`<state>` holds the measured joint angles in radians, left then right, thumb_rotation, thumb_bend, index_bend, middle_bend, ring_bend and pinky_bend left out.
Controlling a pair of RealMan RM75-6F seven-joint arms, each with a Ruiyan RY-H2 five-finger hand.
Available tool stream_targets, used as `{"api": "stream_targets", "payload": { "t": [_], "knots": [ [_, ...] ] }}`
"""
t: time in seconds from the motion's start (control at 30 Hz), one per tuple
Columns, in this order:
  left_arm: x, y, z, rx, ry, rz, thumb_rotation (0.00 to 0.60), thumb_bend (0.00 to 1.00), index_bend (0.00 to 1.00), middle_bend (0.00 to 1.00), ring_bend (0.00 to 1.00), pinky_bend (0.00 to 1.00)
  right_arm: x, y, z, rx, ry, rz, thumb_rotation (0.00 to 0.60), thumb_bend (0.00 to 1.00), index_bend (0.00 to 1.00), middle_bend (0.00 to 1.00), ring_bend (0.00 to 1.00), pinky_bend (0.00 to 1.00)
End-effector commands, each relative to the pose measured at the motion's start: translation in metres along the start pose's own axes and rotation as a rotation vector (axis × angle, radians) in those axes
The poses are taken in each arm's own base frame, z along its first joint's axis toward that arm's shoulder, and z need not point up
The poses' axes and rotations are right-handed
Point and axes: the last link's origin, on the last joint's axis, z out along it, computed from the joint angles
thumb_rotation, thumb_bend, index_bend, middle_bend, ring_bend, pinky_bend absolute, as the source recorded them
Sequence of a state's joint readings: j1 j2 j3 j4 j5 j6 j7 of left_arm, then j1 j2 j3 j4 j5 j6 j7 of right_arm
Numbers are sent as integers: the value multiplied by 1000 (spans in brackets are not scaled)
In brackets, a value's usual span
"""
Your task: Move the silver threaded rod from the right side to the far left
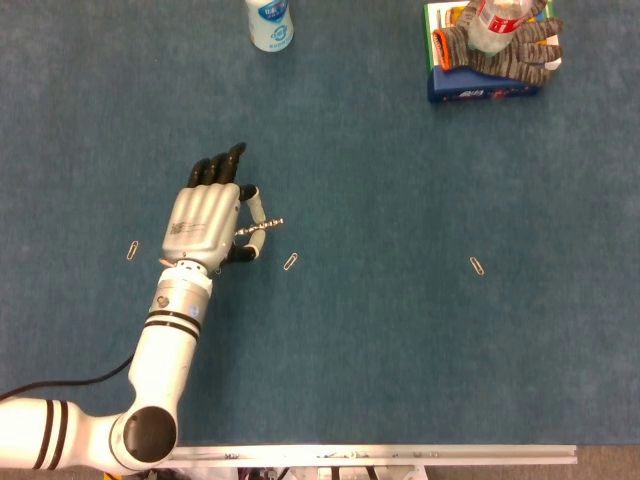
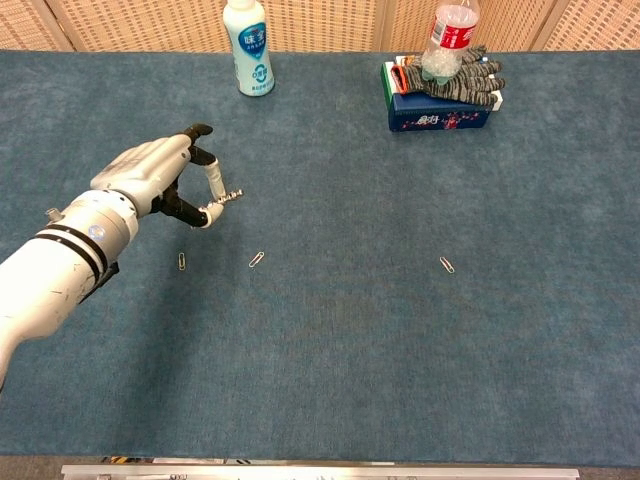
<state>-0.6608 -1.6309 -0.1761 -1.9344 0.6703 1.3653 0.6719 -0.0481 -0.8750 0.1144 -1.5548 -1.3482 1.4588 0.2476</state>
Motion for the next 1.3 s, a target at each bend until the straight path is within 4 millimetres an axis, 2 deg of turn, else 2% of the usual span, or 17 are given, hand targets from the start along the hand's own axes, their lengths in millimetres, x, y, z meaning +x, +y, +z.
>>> {"api": "stream_targets", "payload": {
  "t": [0.03, 0.37, 1.0, 1.3],
  "knots": [
    [-1, -4, -3, 7, -2, -12, 600, 359, 527, 0, 0, 0, 0, 0, -1, -1, -1, -4, 600, 169, 228, 113, 0, 0],
    [-14, -18, -10, 29, -32, -47, 600, 359, 527, 0, 0, 0, 1, 2, -5, -9, -1, -12, 600, 168, 228, 113, 0, 1],
    [-26, -39, -4, 73, -59, -101, 600, 359, 528, 0, 0, 0, -3, -3, -3, -6, -17, -24, 600, 169, 228, 113, 0, 0],
    [-17, -50, 0, 89, -33, -79, 600, 359, 528, 0, 0, 0, -4, -2, -4, -9, -21, -23, 600, 168, 228, 113, 0, 0]
  ]
}}
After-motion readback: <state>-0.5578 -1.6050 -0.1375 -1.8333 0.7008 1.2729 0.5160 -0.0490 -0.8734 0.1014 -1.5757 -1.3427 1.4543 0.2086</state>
